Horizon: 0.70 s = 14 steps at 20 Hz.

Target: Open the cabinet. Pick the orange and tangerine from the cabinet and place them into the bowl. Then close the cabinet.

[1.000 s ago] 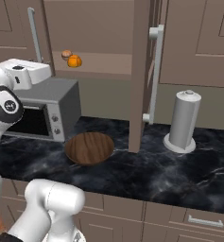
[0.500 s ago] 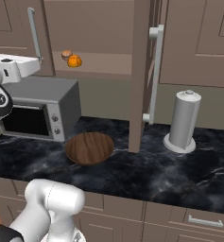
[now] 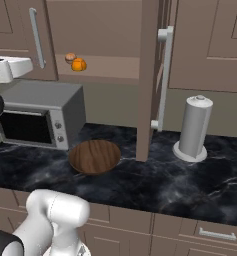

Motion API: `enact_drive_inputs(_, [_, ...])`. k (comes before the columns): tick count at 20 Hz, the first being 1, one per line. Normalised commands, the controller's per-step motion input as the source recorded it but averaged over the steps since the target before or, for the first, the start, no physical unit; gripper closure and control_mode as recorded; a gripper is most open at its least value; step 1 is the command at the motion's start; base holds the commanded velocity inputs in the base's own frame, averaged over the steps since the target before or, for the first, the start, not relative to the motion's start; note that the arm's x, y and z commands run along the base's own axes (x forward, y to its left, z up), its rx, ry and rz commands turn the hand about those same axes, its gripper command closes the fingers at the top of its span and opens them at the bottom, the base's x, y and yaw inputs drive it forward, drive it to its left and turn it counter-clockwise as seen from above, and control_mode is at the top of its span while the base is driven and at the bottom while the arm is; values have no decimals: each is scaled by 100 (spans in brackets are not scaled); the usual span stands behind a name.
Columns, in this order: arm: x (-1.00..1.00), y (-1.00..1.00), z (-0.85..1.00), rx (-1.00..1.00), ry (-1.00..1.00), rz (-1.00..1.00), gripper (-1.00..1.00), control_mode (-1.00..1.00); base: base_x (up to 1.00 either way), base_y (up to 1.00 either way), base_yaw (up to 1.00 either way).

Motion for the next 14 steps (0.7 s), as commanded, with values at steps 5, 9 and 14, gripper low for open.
enact_drive_inputs(5, [17,18,0,0,6,4,-100,-100,0,0,0])
enact_drive_inputs(9, [25,15,0,0,2,2,-100,-100,0,0,0])
enact_drive_inputs(14, [30,11,0,0,1,2,-100,-100,0,0,0])
